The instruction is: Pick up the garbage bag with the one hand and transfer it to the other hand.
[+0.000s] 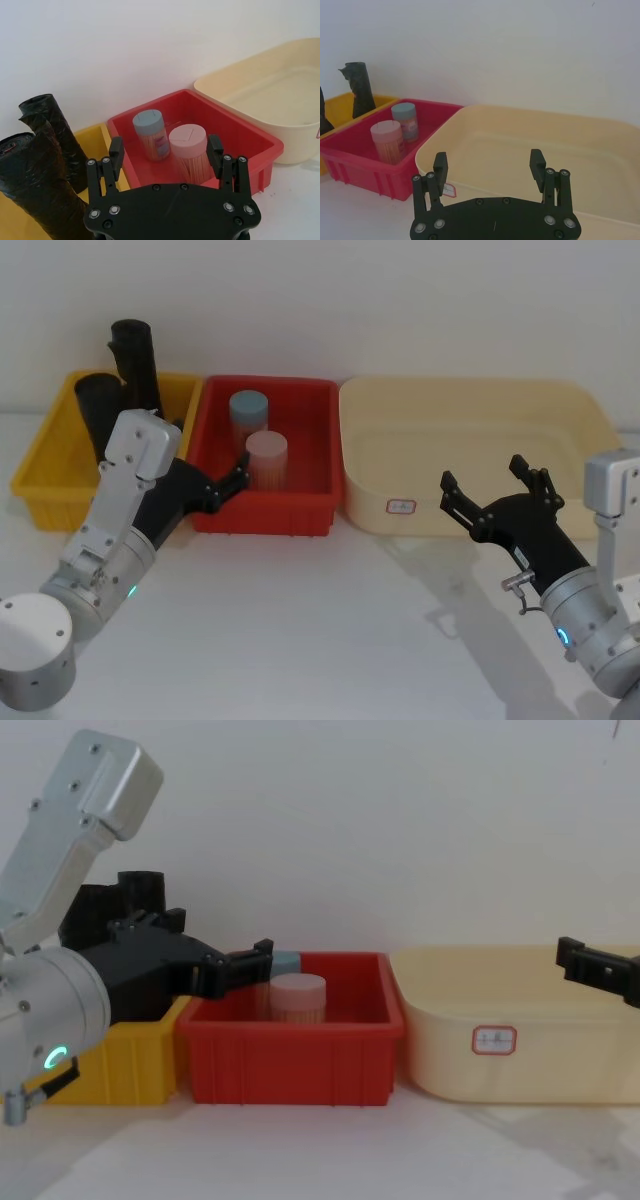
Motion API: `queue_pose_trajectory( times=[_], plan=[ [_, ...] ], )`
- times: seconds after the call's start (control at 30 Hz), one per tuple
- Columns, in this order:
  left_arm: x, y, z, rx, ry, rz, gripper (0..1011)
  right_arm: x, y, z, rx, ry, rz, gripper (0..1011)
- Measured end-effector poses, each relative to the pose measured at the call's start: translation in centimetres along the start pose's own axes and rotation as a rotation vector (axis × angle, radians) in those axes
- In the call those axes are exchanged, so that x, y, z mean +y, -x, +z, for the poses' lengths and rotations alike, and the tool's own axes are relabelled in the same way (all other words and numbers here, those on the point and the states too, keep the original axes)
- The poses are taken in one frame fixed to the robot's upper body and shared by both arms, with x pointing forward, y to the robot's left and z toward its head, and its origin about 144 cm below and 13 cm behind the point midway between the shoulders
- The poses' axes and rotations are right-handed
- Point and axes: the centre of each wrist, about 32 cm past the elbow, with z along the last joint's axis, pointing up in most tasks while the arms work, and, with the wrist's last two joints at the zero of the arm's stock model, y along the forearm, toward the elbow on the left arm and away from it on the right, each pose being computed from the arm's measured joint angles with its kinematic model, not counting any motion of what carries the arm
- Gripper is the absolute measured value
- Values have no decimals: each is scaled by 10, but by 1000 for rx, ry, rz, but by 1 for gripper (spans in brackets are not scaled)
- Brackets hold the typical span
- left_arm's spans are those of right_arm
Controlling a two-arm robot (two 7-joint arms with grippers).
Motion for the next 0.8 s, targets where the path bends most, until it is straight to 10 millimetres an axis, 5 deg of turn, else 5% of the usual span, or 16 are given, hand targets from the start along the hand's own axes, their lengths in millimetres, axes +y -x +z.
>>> queue_pose_trajectory(
  times=[0.8],
  plan=[
    [0, 0, 0, 0, 0, 0, 1001, 0, 0, 0, 0, 0, 0, 1000]
  ],
)
